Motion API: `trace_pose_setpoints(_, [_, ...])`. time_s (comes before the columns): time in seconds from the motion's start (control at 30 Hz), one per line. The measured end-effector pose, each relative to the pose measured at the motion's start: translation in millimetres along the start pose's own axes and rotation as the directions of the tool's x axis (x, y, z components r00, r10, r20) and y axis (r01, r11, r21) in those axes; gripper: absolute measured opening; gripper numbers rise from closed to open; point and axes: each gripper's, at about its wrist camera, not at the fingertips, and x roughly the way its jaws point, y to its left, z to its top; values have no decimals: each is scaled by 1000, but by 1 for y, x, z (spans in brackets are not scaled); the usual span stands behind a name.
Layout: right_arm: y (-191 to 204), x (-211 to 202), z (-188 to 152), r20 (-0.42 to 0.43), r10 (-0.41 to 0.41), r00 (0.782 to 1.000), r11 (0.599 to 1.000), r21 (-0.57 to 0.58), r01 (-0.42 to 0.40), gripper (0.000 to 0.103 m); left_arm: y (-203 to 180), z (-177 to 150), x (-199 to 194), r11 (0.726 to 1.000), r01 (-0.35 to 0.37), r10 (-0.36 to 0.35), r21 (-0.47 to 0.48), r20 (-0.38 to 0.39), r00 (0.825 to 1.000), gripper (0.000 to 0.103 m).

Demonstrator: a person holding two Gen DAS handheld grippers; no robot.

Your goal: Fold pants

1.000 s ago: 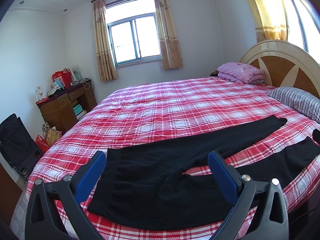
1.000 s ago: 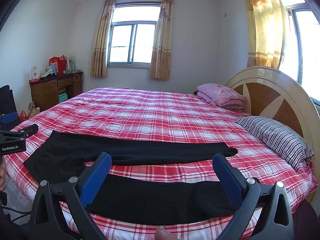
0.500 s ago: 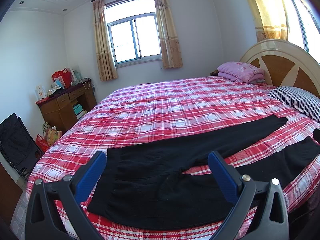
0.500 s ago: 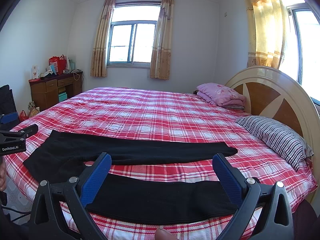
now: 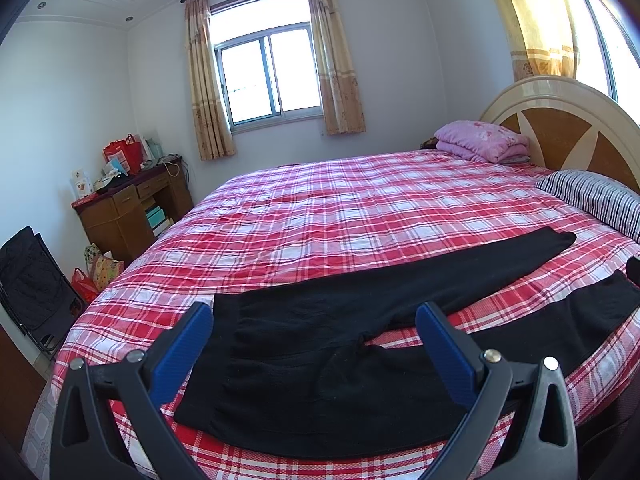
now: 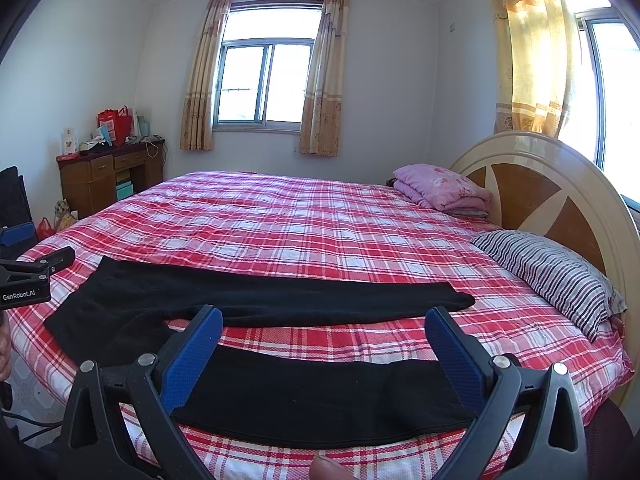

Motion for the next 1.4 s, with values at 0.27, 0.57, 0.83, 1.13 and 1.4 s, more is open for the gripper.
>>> trace_pose_setpoints(0.27, [1, 3, -1, -11, -6, 1000, 1000, -4, 6, 102, -1, 3, 0, 1000, 0, 0, 1, -6, 1000, 103])
trace_pose_setpoints(0.57, [1, 7, -3, -19, -7, 1000, 1000, -12, 7, 102, 1, 2, 3, 1000, 0, 0, 3, -15, 1000, 103])
trace_pose_setpoints(0.83, [-14, 34, -7, -30, -33, 999, 999, -23, 32, 102, 20, 6, 37, 999, -36, 36, -7, -17, 999, 103])
trace_pose_setpoints(1.13, [-79, 127, -17, -195, -84, 977, 994, 51, 96, 102, 132, -6, 170, 968, -252, 251, 19, -190, 949, 103])
trace_pose_setpoints(1.4, [-110, 190, -9, -295, -120, 948, 992, 6, 128, 102, 188, -33, 243, 975, -221, 197, -20, -381, 903, 89])
